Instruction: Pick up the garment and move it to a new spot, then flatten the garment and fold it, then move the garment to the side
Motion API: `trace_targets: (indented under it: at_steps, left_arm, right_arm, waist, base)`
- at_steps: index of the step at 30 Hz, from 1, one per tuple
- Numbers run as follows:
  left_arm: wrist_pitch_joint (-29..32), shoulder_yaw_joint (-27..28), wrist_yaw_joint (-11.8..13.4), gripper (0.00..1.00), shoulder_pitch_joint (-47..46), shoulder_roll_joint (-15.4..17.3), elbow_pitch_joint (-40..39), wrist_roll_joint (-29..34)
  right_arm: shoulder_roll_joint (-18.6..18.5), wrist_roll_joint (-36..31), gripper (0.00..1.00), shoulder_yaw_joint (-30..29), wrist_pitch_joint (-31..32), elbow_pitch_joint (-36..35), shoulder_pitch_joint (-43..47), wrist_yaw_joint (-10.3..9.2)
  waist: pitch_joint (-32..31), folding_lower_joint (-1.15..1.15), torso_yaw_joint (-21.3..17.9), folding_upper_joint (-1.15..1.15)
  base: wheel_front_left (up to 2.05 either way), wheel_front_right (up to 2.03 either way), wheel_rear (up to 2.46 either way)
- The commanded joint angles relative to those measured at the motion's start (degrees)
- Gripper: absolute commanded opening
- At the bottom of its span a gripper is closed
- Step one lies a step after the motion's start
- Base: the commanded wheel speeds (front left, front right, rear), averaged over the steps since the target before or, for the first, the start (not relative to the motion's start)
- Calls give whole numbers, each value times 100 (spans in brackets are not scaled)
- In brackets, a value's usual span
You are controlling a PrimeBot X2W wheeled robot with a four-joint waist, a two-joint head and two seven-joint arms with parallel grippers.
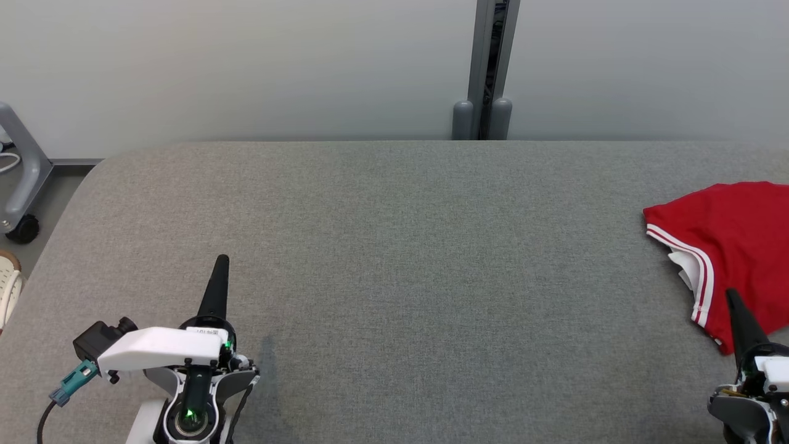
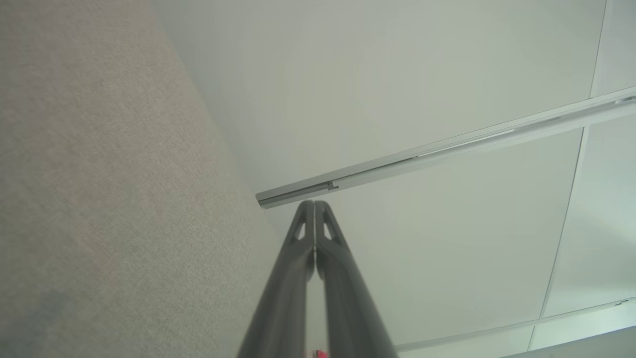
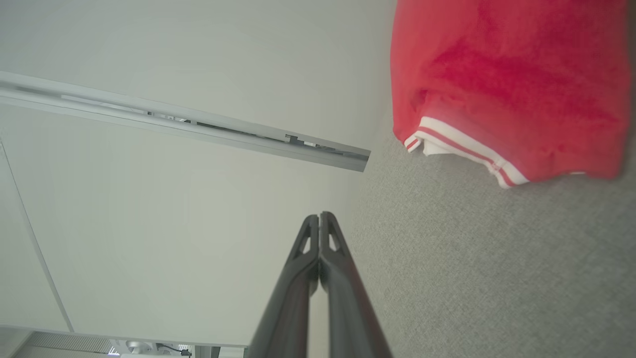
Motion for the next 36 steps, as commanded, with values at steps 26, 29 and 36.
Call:
trace_targets:
  at_steps: [26, 29, 36]
  left_arm:
    - [230, -49, -133, 0, -370, 39, 235, -1198]
    - [245, -54, -137, 0, -403, 39, 260, -1321]
    - [260, -56, -136, 0, -399, 39, 270, -1368]
  right_arm:
    - [-69, 1180, 0, -303, 417, 61, -187, 2]
    - [-69, 1284, 0, -325, 460, 70, -190, 2]
    - [-69, 1350, 0, -335, 474, 72, -192, 2]
  waist:
    - [-36, 0, -51, 0]
    - [-40, 0, -57, 0]
    - [-43, 0, -61, 0]
  base:
    - [0, 0, 0]
    - [0, 0, 0]
    - [0, 0, 0]
